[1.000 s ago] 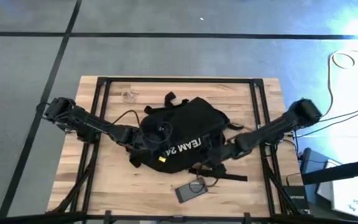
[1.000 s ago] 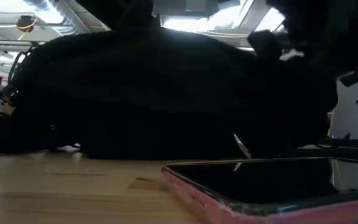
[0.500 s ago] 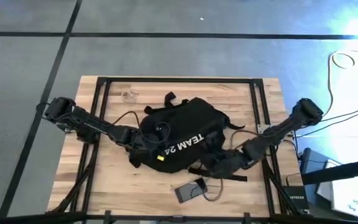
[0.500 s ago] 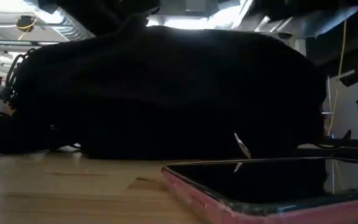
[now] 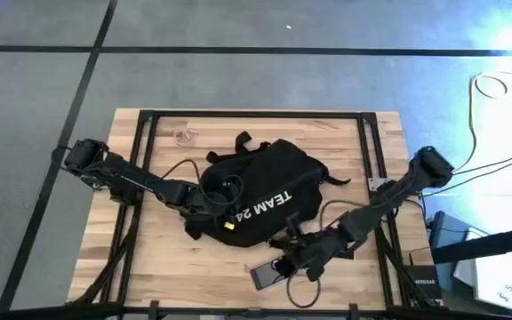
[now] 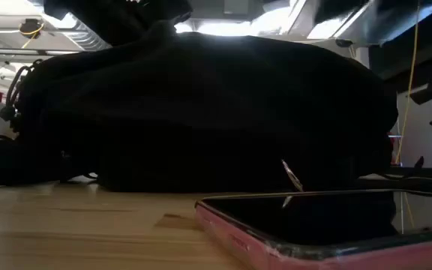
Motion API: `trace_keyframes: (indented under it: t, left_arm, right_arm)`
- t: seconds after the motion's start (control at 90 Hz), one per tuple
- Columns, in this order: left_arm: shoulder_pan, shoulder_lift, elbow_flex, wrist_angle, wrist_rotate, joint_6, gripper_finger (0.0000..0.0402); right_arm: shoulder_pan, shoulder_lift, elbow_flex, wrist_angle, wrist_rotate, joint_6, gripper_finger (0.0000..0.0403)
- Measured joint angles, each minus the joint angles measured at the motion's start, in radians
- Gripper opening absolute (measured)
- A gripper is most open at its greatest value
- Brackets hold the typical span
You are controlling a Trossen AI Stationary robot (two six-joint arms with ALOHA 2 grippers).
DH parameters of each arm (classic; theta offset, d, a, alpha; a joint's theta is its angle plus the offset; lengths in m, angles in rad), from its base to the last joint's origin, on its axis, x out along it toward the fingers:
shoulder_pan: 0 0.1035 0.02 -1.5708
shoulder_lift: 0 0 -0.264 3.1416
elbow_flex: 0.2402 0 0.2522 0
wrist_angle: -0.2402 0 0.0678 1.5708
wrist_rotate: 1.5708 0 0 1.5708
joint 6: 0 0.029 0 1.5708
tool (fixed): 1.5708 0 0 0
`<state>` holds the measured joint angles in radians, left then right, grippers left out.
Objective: Unpack backpack
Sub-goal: Adjust the black backpack
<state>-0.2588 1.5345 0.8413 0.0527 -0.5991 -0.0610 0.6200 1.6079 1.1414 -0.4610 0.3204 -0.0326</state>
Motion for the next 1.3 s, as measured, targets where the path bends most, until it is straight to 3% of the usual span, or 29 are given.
trace_keyframes:
  t: [0.378,0.556,0.911,1.067,1.3]
  left_arm:
    - [0.005,0.000,0.000,0.041,0.000,0.026,0.0175]
    - [0.005,0.000,0.000,0.041,0.000,0.028,0.0175]
    - [0.004,0.000,0.000,0.042,-0.003,0.040,0.0175]
    - [-0.028,-0.033,0.022,0.126,-0.062,0.091,0.0175]
    - [-0.093,-0.116,0.067,0.154,-0.102,0.205,0.0175]
  right_arm:
    - [-0.064,0.236,-0.006,-0.018,-0.056,-0.002,0.0238]
    - [-0.099,0.284,-0.006,-0.010,-0.086,-0.002,0.0194]
    - [-0.112,0.281,-0.004,-0.016,-0.116,-0.034,0.0015]
    - [-0.112,0.231,0.020,-0.057,-0.065,0.005,0.0012]
    - [-0.113,0.052,0.031,-0.070,0.006,0.032,0.0004]
